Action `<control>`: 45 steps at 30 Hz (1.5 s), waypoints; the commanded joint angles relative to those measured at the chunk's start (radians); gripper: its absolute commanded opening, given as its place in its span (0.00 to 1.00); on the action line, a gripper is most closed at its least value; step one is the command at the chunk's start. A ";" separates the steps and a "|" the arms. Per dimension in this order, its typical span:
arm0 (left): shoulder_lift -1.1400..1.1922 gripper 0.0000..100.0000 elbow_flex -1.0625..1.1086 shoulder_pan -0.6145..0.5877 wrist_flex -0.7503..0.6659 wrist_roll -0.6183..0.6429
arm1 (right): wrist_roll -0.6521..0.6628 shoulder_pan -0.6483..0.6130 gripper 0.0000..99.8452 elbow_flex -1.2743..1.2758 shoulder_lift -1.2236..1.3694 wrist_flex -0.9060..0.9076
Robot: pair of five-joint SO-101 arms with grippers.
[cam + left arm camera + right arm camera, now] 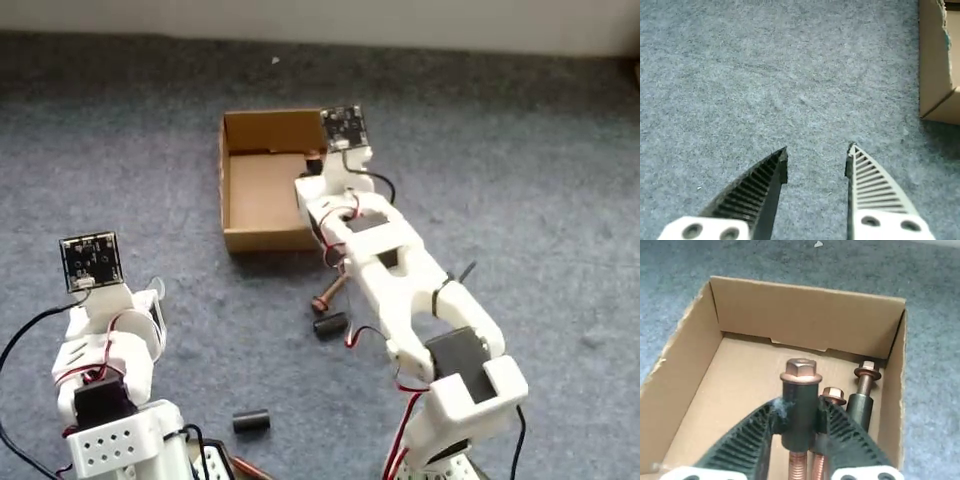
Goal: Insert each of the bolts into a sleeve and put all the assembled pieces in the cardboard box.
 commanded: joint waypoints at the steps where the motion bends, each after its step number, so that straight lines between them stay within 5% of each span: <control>1: -0.007 0.21 -0.004 -0.013 -0.023 -0.003 | -0.006 0.007 0.24 -0.111 -0.024 0.142; 15: -0.007 0.21 -0.004 -0.013 -0.023 -0.003 | -0.003 -0.028 0.14 -0.243 -0.186 0.714; 23: -0.007 0.21 -0.004 -0.013 -0.025 -0.003 | 0.012 -0.101 0.13 0.021 -0.549 0.828; 31: -0.007 0.21 -0.004 -0.013 -0.025 -0.002 | 0.210 -0.246 0.13 0.486 -0.941 0.846; 38: -0.007 0.21 -0.004 -0.013 -0.026 -0.002 | 0.083 -0.429 0.13 0.496 -0.981 1.156; 45: -0.004 0.21 0.022 -0.013 -0.086 0.000 | -0.094 -0.754 0.13 0.490 -0.983 1.181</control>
